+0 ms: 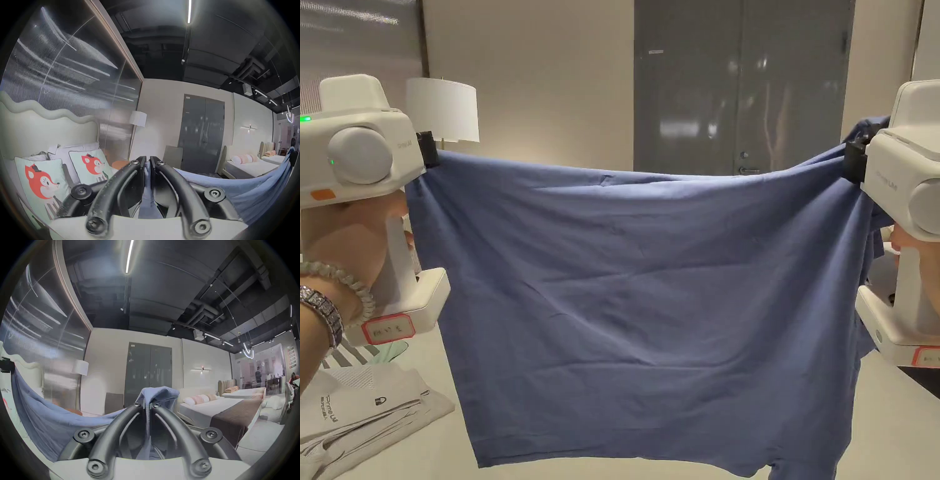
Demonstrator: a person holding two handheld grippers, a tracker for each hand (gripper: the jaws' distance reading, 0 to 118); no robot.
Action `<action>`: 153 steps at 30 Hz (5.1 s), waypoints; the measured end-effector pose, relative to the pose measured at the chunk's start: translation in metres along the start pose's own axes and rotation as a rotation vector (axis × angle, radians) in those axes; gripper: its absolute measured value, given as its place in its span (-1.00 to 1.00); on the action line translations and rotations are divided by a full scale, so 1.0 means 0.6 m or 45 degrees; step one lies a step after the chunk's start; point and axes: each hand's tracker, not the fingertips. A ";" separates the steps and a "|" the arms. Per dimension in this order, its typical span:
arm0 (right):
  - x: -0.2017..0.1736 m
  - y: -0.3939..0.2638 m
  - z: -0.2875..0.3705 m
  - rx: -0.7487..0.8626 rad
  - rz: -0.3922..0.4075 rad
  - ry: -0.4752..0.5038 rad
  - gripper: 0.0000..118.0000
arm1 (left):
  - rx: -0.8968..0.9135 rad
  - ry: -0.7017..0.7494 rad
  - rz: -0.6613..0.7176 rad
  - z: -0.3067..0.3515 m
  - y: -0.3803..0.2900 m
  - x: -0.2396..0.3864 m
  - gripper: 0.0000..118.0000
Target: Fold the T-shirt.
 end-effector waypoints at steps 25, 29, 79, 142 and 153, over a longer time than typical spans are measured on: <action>0.102 -0.159 0.516 -0.348 0.057 0.017 -0.93 | -0.378 -0.055 -0.033 0.478 -0.204 -0.152 -0.94; 0.119 -0.203 0.640 -0.423 0.036 0.040 -0.93 | -0.478 -0.072 -0.038 0.585 -0.264 -0.193 -0.94; 0.149 -0.279 0.860 -0.486 -0.074 -0.063 -0.97 | -0.429 -0.147 -0.224 0.800 -0.363 -0.250 -0.99; 0.222 -0.390 0.763 -0.932 -0.247 -0.013 -0.96 | -0.883 -0.196 -0.107 0.569 -0.457 -0.249 -0.93; 0.196 -0.515 0.616 -1.177 -0.193 -0.118 -0.96 | -1.083 -0.112 -0.218 0.389 -0.599 -0.180 -0.93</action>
